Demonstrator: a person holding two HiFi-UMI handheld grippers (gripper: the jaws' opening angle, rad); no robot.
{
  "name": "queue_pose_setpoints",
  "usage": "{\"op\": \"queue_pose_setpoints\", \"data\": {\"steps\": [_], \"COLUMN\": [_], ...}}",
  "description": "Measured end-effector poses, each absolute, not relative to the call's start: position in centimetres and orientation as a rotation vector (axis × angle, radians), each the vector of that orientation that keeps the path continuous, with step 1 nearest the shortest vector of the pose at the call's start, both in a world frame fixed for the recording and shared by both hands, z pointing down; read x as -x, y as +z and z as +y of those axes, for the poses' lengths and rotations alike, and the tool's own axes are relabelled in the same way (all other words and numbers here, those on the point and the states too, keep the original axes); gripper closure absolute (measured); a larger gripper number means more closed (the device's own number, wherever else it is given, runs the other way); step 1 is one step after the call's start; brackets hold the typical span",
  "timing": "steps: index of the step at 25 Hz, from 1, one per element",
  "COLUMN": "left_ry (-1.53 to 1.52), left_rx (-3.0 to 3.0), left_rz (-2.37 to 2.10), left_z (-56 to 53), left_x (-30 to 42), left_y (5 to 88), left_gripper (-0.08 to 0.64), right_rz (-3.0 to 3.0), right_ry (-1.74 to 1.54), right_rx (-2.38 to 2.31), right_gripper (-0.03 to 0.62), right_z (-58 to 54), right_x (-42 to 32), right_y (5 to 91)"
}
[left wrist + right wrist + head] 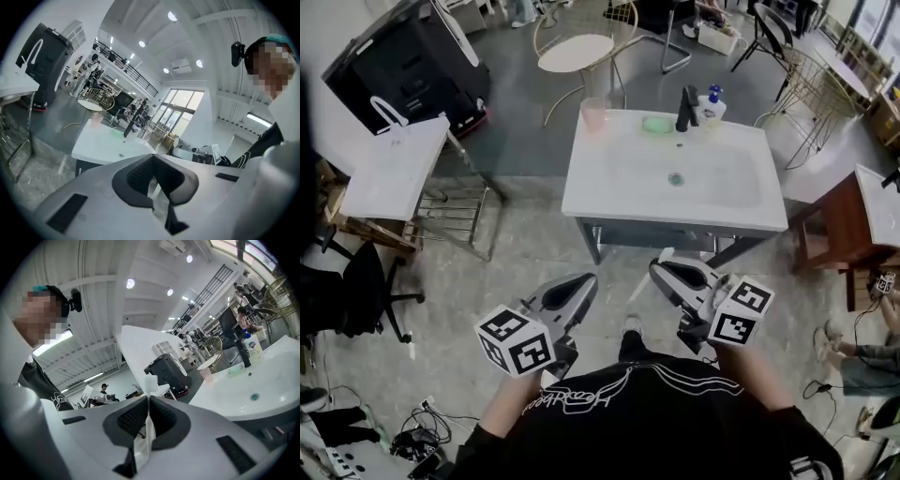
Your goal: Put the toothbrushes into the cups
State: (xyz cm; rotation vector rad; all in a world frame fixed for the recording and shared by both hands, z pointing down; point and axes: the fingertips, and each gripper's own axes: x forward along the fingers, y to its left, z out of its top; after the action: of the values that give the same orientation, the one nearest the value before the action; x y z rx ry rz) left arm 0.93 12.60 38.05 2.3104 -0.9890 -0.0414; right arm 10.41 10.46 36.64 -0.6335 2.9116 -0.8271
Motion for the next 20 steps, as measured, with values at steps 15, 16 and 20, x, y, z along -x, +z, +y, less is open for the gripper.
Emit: {"op": "queue_pose_setpoints", "data": {"steps": [15,16,20], "left_ry": [-0.012,-0.014,-0.016], "left_rx": [-2.331,-2.328,-2.342], "left_rz": [-0.992,-0.988,-0.963], "left_z": [-0.5,-0.9,-1.4], "left_x": [-4.2,-4.2,-4.5], "left_y": [36.7,36.8,37.0], "left_gripper": [0.555,0.555,0.555], "right_rz": [2.857,2.853,2.846], "right_ry": [-0.775,-0.779,-0.784], "right_rx": [0.645,0.65,0.679], "right_gripper": [0.557,0.557,0.558], "right_z": [-2.9,-3.3,-3.7], "right_x": [-13.7,-13.9,-14.0], "right_y": [34.0,34.1,34.5]}}
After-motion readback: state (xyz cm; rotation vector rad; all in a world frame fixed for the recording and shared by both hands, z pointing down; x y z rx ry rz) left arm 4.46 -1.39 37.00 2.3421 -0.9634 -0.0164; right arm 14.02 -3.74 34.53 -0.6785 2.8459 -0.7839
